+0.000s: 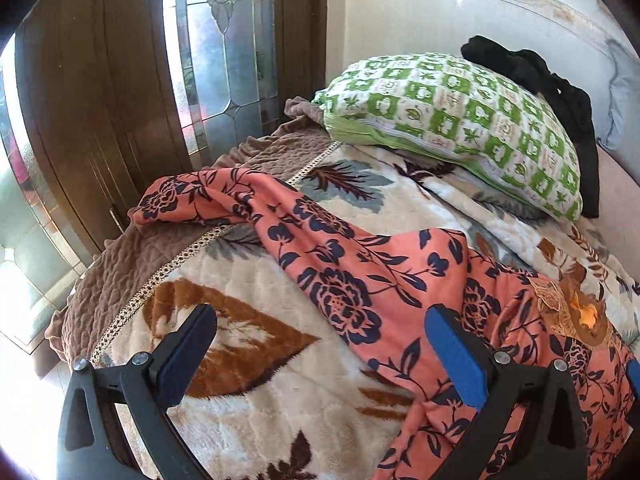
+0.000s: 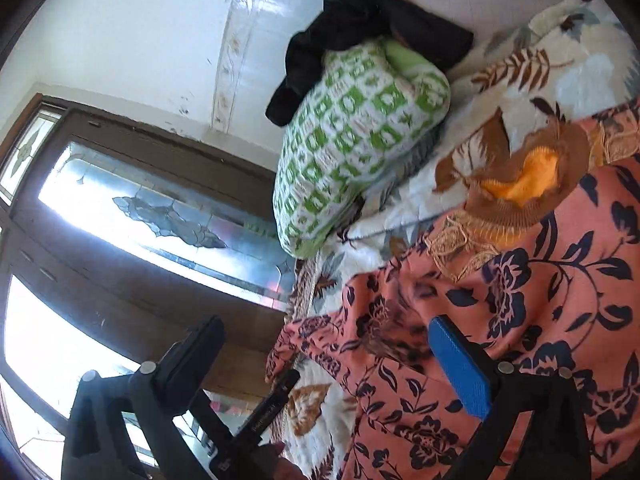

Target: Fold small clothes

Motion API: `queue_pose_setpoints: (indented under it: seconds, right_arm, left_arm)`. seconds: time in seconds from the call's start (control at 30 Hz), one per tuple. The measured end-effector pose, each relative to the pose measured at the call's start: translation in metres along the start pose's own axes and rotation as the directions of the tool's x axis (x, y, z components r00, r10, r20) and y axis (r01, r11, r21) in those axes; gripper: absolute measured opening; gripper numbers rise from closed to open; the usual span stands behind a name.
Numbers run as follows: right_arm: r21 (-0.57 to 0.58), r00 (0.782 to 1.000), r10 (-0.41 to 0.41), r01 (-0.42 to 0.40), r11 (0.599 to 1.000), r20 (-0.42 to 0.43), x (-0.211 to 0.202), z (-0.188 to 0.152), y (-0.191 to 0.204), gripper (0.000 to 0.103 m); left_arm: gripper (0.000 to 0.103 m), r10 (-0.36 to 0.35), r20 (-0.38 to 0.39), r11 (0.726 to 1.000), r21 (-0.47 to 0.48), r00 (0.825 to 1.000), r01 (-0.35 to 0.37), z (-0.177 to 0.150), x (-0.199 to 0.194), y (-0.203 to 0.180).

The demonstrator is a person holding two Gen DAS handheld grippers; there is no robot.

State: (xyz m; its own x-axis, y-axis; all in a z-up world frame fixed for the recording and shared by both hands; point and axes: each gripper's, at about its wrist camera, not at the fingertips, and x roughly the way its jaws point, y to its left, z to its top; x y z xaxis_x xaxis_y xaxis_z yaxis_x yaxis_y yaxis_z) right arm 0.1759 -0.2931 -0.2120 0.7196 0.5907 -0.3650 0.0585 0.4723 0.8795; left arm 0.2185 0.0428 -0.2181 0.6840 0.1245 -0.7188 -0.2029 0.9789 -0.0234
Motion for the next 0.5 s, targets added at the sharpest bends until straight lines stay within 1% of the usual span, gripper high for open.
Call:
queue_pose_setpoints:
  seconds: [0.03,0.07,0.1,0.17,0.2,0.23,0.27,0.3,0.33,0.37,0.4,0.43,0.47,0.5]
  right_arm:
    - [-0.007,1.000,-0.006,0.006,1.000,0.006,-0.001,-0.007,0.000,0.103]
    - [-0.014,1.000,-0.005,0.005,1.000,0.019,-0.006,-0.007,-0.003,0.103]
    - [-0.017,0.999,-0.021,0.021,1.000,0.036,-0.013,-0.008,-0.007,0.103]
    - [-0.011,0.992,-0.095,0.097,0.995,0.079,-0.034,-0.004,-0.017,0.101]
    - [-0.008,0.985,-0.145,0.146,0.989,0.096,-0.047,-0.006,-0.019,0.099]
    - [-0.005,0.974,-0.198,0.200,0.980,0.112,-0.056,-0.004,-0.023,0.089]
    - [-0.004,0.959,-0.256,0.258,0.966,0.124,-0.065,-0.005,-0.029,0.079]
    - [0.000,0.938,-0.320,0.323,0.946,0.130,-0.071,-0.005,-0.036,0.074]
    - [0.004,0.916,-0.378,0.381,0.925,0.132,-0.076,-0.005,-0.043,0.061]
    - [0.005,0.896,-0.425,0.428,0.904,0.129,-0.079,-0.003,-0.050,0.042]
    - [0.010,0.876,-0.470,0.472,0.882,0.113,-0.080,0.000,-0.058,0.039]
    - [0.028,0.854,-0.512,0.512,0.858,0.094,-0.082,0.002,-0.067,0.037]
    - [0.045,0.839,-0.538,0.536,0.843,0.082,-0.084,0.003,-0.074,0.037]
    - [0.054,0.830,-0.554,0.551,0.833,0.072,-0.086,0.004,-0.080,0.037]
  left_arm:
    - [0.103,-0.003,0.001,1.000,-0.009,1.000,0.003,0.001,0.000,0.002]
    - [0.103,-0.012,0.000,1.000,-0.015,1.000,0.012,0.002,0.000,0.002]
    - [0.103,-0.023,-0.004,1.000,-0.015,1.000,0.022,0.003,0.001,0.001]
    - [0.103,-0.043,-0.009,0.999,-0.002,0.999,0.043,0.003,0.001,-0.008]
    - [0.103,-0.053,-0.011,0.999,0.010,0.999,0.053,0.002,0.002,-0.014]
    - [0.103,-0.060,-0.016,0.998,0.024,0.998,0.061,0.002,0.002,-0.021]
    - [0.103,-0.068,-0.020,0.997,0.038,0.997,0.069,0.000,0.004,-0.029]
    - [0.103,-0.078,-0.022,0.995,0.053,0.997,0.079,-0.002,0.005,-0.037]
    - [0.103,-0.091,-0.025,0.993,0.070,0.996,0.093,-0.003,0.006,-0.046]
    - [0.103,-0.113,-0.028,0.989,0.090,0.993,0.115,-0.005,0.008,-0.056]
    - [0.103,-0.139,-0.037,0.984,0.108,0.990,0.143,-0.007,0.011,-0.067]
    - [0.099,-0.167,-0.051,0.977,0.125,0.985,0.173,-0.008,0.015,-0.077]
    - [0.095,-0.197,-0.067,0.969,0.141,0.978,0.205,-0.010,0.019,-0.087]
    - [0.081,-0.222,-0.087,0.959,0.158,0.971,0.233,-0.012,0.024,-0.097]
